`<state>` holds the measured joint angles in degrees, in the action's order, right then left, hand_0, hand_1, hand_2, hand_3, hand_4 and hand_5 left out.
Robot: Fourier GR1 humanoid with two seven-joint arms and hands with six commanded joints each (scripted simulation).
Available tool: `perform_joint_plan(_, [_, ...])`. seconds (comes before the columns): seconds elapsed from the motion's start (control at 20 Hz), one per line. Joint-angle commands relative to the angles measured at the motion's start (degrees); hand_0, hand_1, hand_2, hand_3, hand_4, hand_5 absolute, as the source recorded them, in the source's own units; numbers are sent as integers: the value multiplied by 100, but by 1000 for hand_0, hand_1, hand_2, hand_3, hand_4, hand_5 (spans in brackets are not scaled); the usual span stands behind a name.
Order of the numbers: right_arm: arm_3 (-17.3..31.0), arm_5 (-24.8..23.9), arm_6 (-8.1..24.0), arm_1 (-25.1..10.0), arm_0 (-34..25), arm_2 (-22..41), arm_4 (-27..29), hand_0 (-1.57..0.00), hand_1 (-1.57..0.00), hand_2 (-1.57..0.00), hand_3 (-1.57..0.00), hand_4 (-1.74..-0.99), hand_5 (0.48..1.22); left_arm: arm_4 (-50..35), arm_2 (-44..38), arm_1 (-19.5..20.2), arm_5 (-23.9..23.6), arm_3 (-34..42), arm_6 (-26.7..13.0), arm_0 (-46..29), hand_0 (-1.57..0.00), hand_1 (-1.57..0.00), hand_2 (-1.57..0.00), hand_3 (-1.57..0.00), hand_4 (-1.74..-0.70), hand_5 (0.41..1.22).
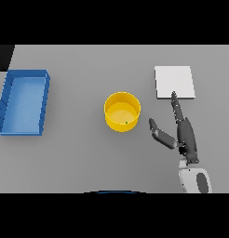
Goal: Pick up the red beaker and tilt it to pour out 1 green nut into yellow bowl. Pick up the yellow bowl and place it on the metallic measuring scale.
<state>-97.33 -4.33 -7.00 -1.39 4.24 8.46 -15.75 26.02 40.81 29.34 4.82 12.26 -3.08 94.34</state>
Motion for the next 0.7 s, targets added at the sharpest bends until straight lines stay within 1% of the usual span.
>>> perform_joint_plan(0.0, [3,105,-37,-10,-9,-33,154,1,1,1,1,-1093,623,-305,-213,113,-154,-106,-104,-146,-1571,-1571,-1571,-1458,-1739,1221])
perform_joint_plan(0.05, [15,172,-57,-29,-17,-88,288,1,1,1,1,-1083,625,-649,-434,296,-236,-205,-52,-336,-1571,-1571,-1571,-1480,-1739,1221])
perform_joint_plan(0.1, [65,213,-159,-79,30,-98,298,1,1,1,1,-1081,631,-916,-571,378,-417,-245,-188,-502,-1571,-1571,-1571,-1499,-1740,1221])
perform_joint_plan(0.2, [-3,268,-108,-87,22,-96,372,1,1,1,1,-1106,642,-1420,-793,569,-726,-233,-383,-974,-1571,-1571,-1571,-1525,-1740,1221])
perform_joint_plan(0.25, [33,314,-109,-136,-15,-81,347,1,1,1,1,-1126,651,-1609,-847,625,-869,-214,-625,-1189,-1571,-1571,-1571,-1534,-1740,1221])
perform_joint_plan(0.3, [50,359,-159,-129,2,-76,396,1,1,1,1,-1141,657,-1836,-928,655,-990,-129,-719,-1403,-1571,-1571,-1571,-1541,-1740,1221])
perform_joint_plan(0.35, [16,389,-191,-141,46,-57,402,1,1,1,1,-1148,663,-2076,-1037,732,-1142,-85,-1083,-1583,-1571,-1571,-1571,-1547,-1741,1221])
perform_joint_plan(0.4, [68,369,-143,-148,14,-69,379,1,1,1,1,-1157,666,-2316,-1148,820,-1210,52,-1253,-1763,-1571,-1571,-1571,-1552,-1741,1221])
perform_joint_plan(0.45, [107,330,-168,-140,33,-38,298,1,1,1,1,-1165,672,-2550,-1253,911,-1308,226,-1365,-1963,-1571,-1571,-1571,-1556,-1741,1221])
perform_joint_plan(0.5, [107,322,-218,-162,-16,-29,259,1,1,1,1,-1168,680,-2760,-1316,994,-1432,486,-1356,-2264,-1571,-1571,-1571,-1518,-1741,1221])
perform_joint_plan(0.55, [114,347,-252,-182,-53,-44,288,1,1,1,1,-1181,687,-2932,-1341,1029,-1473,658,-1550,-2476,-1571,-1571,-1571,-1488,-1741,1221])
perform_joint_plan(0.6, [147,285,-234,-161,-63,-19,202,1,1,1,1,-1188,696,-3127,-1374,1072,-1593,935,-1765,-2754,-1571,-1571,-1571,-1462,-1741,1221])
perform_joint_plan(0.65, [115,303,-184,-201,-55,-16,184,1,1,1,1,-1191,702,-3302,-1399,1143,-1723,1264,-1862,-3034,-1571,-1571,-1571,-1428,-1741,1221])
